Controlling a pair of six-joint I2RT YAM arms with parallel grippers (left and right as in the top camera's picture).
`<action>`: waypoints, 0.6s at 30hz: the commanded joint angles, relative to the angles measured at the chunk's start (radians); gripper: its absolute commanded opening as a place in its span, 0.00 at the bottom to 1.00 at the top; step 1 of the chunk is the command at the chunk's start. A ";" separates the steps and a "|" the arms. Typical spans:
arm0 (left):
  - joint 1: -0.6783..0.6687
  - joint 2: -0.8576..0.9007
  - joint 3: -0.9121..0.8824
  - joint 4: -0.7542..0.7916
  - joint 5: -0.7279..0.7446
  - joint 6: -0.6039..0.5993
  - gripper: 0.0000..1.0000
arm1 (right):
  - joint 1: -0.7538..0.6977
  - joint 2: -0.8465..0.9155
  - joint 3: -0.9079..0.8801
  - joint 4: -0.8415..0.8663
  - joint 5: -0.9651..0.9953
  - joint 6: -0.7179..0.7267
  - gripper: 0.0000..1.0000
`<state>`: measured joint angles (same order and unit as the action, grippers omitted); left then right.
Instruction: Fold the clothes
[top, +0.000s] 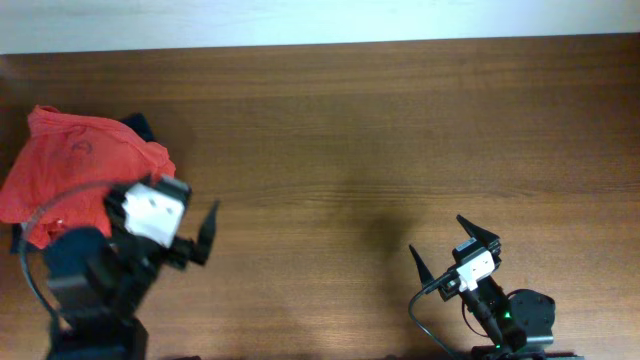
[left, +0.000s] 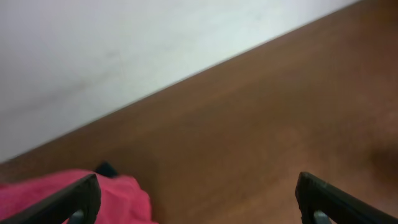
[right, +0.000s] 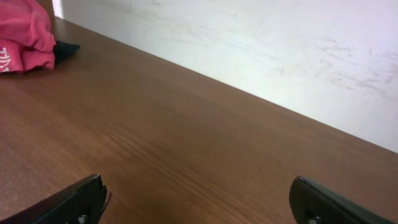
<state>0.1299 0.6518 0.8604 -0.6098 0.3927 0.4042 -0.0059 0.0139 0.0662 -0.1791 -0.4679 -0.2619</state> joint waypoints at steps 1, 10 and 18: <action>-0.006 -0.124 -0.162 0.043 0.023 0.008 1.00 | 0.004 -0.009 -0.007 -0.003 0.006 0.008 0.99; -0.006 -0.474 -0.484 0.126 0.010 0.008 1.00 | 0.004 -0.008 -0.007 -0.003 0.006 0.008 0.99; -0.006 -0.646 -0.640 0.203 0.011 0.000 1.00 | 0.004 -0.009 -0.007 -0.003 0.006 0.008 0.99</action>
<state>0.1299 0.0227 0.2550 -0.4240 0.3962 0.4042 -0.0059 0.0139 0.0658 -0.1791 -0.4679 -0.2619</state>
